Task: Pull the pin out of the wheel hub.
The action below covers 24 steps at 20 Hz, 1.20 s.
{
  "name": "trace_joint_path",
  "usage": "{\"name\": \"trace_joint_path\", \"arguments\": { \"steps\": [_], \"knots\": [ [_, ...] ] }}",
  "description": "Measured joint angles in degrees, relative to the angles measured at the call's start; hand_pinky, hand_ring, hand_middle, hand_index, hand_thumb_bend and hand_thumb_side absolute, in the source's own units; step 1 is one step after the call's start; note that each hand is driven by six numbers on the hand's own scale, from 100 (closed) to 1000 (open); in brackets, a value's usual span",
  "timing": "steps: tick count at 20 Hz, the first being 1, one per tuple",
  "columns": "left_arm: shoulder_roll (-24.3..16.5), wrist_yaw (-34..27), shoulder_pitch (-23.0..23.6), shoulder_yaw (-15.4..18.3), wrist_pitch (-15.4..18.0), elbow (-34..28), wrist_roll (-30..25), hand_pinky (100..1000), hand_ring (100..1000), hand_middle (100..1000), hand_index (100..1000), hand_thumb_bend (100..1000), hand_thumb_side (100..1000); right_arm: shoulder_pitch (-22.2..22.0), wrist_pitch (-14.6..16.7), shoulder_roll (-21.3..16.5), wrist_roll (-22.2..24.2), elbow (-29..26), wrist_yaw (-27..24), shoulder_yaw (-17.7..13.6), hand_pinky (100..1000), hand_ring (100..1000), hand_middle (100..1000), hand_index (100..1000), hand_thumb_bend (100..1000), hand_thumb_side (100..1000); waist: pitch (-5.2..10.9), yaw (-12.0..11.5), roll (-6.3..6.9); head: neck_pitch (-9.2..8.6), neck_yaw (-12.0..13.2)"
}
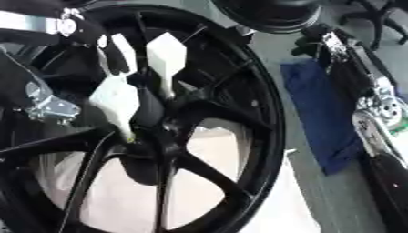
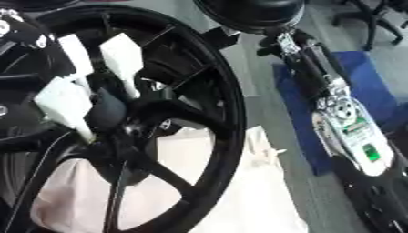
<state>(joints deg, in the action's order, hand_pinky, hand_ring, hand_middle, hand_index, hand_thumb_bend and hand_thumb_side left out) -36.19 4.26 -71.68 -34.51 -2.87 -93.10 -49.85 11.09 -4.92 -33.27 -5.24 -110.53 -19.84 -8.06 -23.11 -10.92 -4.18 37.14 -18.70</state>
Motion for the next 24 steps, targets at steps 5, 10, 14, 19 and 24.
{"name": "trace_joint_path", "arguments": {
  "steps": [5,10,14,19,24],
  "knots": [
    [0.08,-0.13,0.07,-0.25,-0.09,0.35,-0.32,744,646,715,827,468,585,0.03,-0.02,0.28,0.02,0.03,-0.02,0.0,957,686,629,735,100,678,-0.24,0.23,0.0,0.0,0.17],
    [0.54,-0.11,0.08,-0.28,0.01,0.76,-0.82,743,648,718,825,464,574,0.06,-0.02,0.36,0.02,0.05,-0.17,0.0,957,685,629,735,100,679,-0.32,0.33,0.0,0.0,0.33],
    [1.02,0.06,0.08,-0.26,0.26,1.17,-1.23,739,641,706,820,453,555,0.31,-0.02,0.48,0.02,0.05,-0.25,0.0,957,685,629,734,100,679,-0.41,0.4,0.0,0.0,0.43],
    [1.27,0.32,0.11,-0.28,0.61,1.69,-1.71,725,600,657,796,416,510,0.48,-0.02,0.76,0.04,0.05,-0.42,0.0,957,685,629,734,100,681,-0.55,0.51,0.02,0.0,0.43],
    [1.55,0.65,0.52,-0.97,0.86,2.12,-1.98,711,551,627,777,395,484,0.49,-0.01,0.78,0.08,0.05,-0.46,0.0,957,685,630,734,100,684,-0.76,0.65,0.02,0.02,0.43]
  ]
}}
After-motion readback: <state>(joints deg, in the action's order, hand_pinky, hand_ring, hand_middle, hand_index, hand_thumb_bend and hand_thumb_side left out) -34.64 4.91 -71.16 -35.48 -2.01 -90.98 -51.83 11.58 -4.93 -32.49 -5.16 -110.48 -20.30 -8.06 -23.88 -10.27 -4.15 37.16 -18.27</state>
